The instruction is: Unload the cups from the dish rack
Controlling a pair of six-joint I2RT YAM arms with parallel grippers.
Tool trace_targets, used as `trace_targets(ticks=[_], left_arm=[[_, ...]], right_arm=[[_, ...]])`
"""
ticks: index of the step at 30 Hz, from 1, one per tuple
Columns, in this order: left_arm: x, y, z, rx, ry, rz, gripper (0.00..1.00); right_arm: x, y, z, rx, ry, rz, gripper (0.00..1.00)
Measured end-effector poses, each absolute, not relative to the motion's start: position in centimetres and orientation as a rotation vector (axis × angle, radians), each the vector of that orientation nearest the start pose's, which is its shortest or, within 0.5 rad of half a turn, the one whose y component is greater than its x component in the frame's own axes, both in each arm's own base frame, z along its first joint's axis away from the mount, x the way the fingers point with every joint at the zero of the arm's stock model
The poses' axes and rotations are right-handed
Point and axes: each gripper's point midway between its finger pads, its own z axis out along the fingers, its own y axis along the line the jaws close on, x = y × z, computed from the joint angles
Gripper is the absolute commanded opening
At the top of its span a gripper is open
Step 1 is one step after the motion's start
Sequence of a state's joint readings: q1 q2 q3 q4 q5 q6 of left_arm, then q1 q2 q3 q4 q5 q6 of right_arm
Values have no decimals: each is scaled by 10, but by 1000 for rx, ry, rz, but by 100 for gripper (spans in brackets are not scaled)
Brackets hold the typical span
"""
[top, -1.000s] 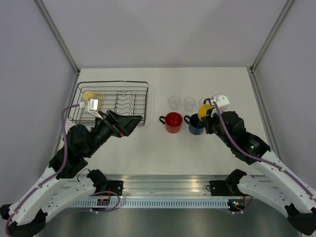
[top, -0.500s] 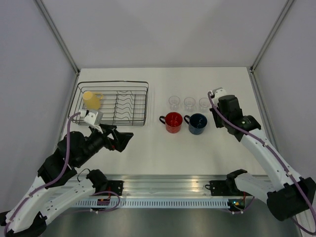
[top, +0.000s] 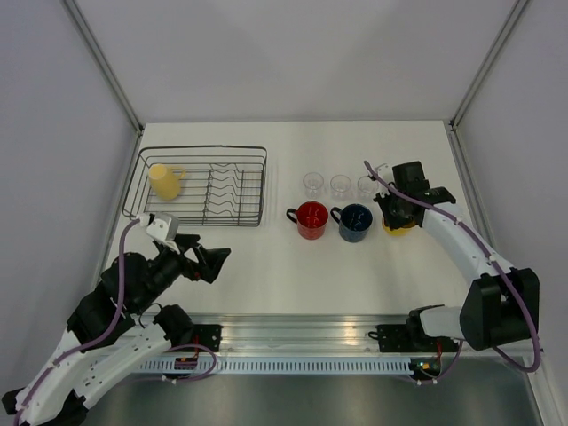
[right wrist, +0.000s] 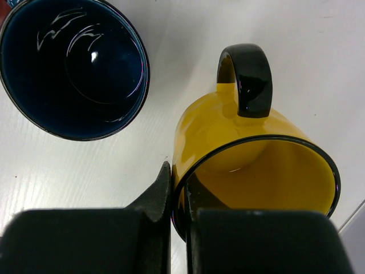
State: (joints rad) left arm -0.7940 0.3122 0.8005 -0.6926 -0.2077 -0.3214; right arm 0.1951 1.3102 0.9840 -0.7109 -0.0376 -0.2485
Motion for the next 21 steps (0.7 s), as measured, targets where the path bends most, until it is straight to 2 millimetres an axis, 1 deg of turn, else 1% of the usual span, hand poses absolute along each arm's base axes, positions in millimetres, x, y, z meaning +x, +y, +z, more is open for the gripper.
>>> trace_targets(ticks=[5,13,21], left_arm=[[145,-114,281,258,1740,-641,100],[142,-108,284,241,1710,-647,100],[144,-106,284,229,1707,-636,100]], right_arm=[[295,50,100,-602,2567,46,0],[293,52,66,-644,2661,93,0],[295,54,58,-654,2663,104,0]])
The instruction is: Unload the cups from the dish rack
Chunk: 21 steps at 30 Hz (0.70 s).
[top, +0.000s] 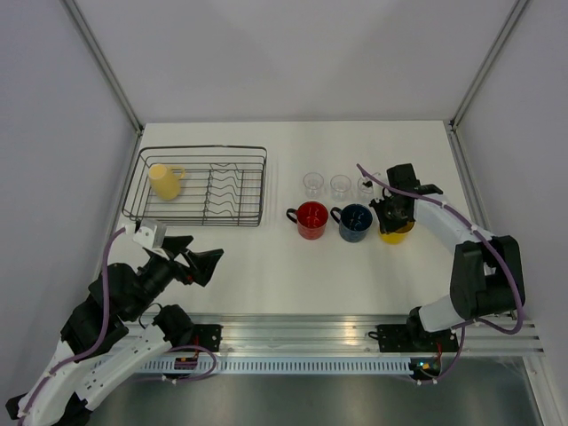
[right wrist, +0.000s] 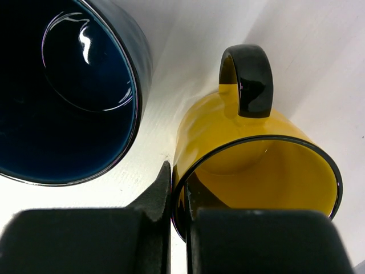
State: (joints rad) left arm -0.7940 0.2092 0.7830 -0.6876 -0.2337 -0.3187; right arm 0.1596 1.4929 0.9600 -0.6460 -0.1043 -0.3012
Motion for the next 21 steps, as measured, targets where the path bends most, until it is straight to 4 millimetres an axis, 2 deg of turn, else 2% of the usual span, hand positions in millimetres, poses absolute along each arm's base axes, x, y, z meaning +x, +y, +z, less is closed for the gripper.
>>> trace_targets(ticks=[13,17,21], left_arm=[[144,-107,283,229,1710,-634,100],[144,-107,283,229,1710,-634,100],[144,-107,283,229,1710,-634,100]], right_arm=[[300,55,58,-665,2650,105,6],[302,56,58,-665,2644,112,20],[304,57,60,-664,2635,113,27]])
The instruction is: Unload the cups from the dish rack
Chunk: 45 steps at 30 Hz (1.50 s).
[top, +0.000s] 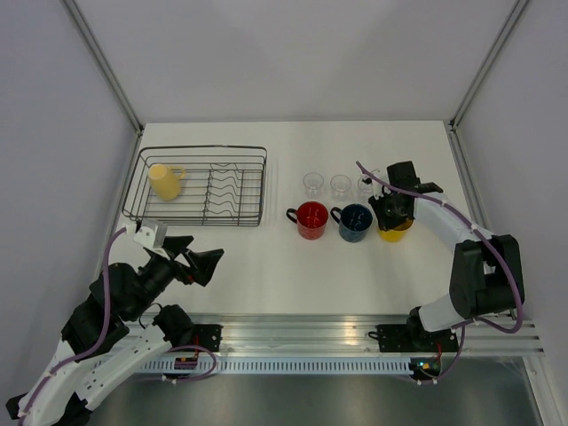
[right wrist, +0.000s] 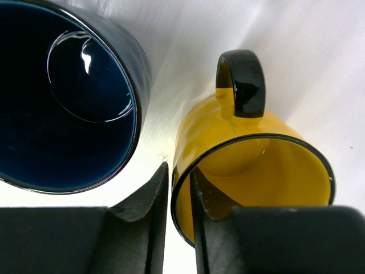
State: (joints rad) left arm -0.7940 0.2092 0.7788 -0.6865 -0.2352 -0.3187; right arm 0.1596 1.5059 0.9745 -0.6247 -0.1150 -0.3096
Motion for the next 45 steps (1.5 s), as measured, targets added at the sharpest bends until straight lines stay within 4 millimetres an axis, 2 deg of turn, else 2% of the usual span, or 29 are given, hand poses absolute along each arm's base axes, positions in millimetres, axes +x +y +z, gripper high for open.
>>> trace_targets(ticks=[3,6,11,14,15,16,19,21,27,31,37,41,45], left_arm=[[145,-106,283,228,1710,-632,100],[146,-106,282,226,1715,-626,100],[155,-104,276,197,1749,-568,100],[167,-102,266,154,1810,-494,100],[171,-101,263,139,1835,-467,100],[175,-101,261,122,1856,-444,100],[187,-100,257,48,1909,-379,100],[195,-96,258,-22,1930,-325,100],[226,-89,269,-191,1956,-153,100],[257,-79,280,-304,1956,-76,100],[307,-28,284,-534,1963,20,100],[339,-4,286,-578,1979,80,100],[371,17,273,-542,2038,133,100]], right_arm=[[307,56,67,-655,2615,106,30],[310,56,82,-643,2583,96,33],[319,53,130,-575,2474,50,39],[320,57,175,-500,2334,65,63],[319,59,193,-475,2271,84,88],[318,62,208,-448,2217,103,98],[315,73,256,-371,2006,187,98],[312,80,272,-296,1924,261,98],[317,98,290,-70,1855,478,98],[312,122,297,-24,1797,684,98],[301,145,294,-23,1798,887,98],[300,147,290,-21,1810,901,98],[301,140,272,-5,1873,842,98]])
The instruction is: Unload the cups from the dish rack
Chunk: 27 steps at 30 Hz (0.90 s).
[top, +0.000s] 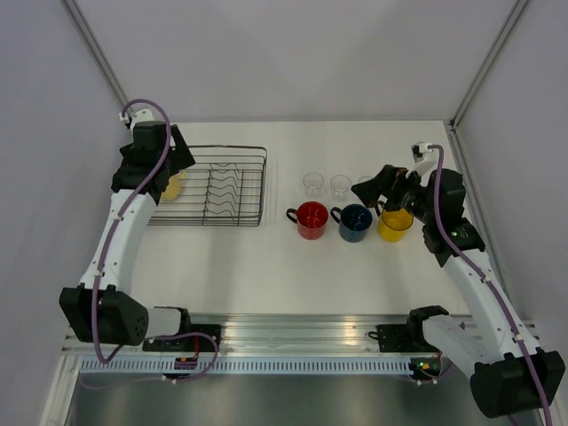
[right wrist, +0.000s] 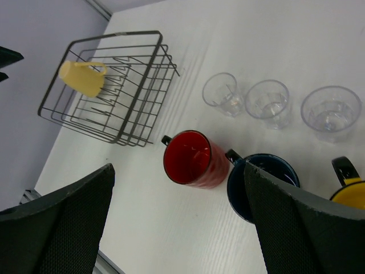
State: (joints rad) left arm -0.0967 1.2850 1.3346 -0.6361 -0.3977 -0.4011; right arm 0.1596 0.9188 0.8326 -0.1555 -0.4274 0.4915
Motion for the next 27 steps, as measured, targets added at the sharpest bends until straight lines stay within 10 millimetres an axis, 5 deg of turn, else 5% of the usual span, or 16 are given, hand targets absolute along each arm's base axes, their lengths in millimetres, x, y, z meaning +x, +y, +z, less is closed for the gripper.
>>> trace_targets(ticks=[4,9,16,27], left_arm=[[397,36,251,-485,2091,110,100],[422,73,224,-464,2145,98,100],[433,110,193,-402,2223,152,100],[445,108,155,-185,2303,145,100]], right_arm=[[300,134,251,-12,1950,781,98],[296,136,247,-45,1963,783,98],[290,139,248,-73,1940,812,98],[281,143,256,-110,1886,841,98]])
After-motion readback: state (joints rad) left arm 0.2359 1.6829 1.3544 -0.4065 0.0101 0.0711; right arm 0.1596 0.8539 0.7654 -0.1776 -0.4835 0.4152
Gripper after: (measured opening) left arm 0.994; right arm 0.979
